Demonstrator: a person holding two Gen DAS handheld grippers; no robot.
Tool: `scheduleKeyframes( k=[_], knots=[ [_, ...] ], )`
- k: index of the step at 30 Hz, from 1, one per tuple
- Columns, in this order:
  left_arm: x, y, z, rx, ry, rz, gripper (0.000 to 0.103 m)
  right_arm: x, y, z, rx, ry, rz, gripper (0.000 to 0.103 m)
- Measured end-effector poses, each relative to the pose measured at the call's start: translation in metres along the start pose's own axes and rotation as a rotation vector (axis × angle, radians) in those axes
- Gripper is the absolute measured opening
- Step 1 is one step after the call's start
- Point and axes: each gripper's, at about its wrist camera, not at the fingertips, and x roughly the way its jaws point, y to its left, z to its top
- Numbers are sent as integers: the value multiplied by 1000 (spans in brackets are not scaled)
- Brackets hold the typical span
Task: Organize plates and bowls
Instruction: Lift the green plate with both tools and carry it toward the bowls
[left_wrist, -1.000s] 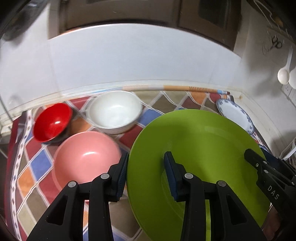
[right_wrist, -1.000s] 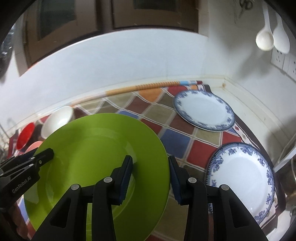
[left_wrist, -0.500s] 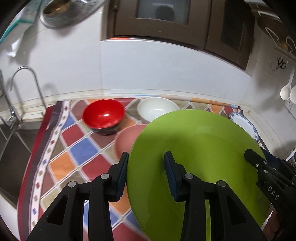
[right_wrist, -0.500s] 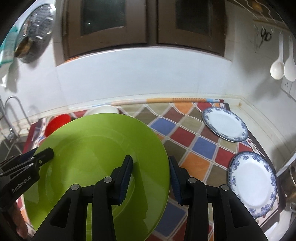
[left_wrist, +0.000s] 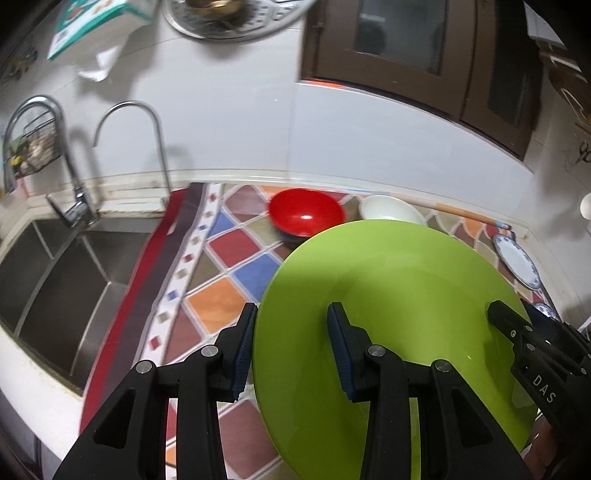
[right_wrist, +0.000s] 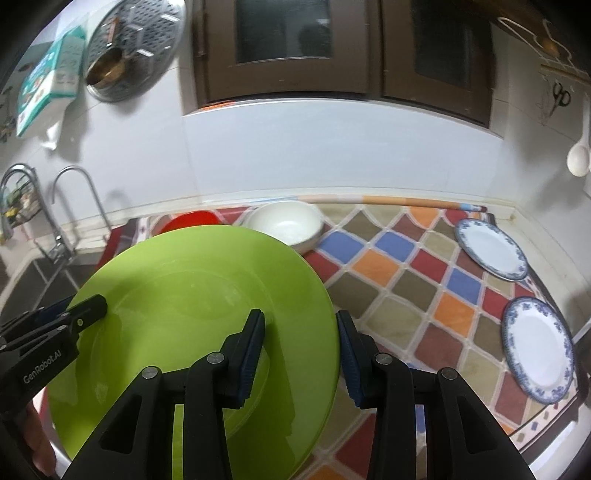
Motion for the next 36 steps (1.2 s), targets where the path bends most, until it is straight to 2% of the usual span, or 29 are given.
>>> scheduleKeyframes(
  k=[8,18,36],
  knots=[
    [-2,48,-15,-35,30,61,38,4,52,-6,-38,20,59,40],
    [18,85,-32,-67,99,107,38,30,95,-23,-61,100,113,40],
    [71,101,-54,-73,228,132,39,84,124,-49,-109,225,110,40]
  ],
)
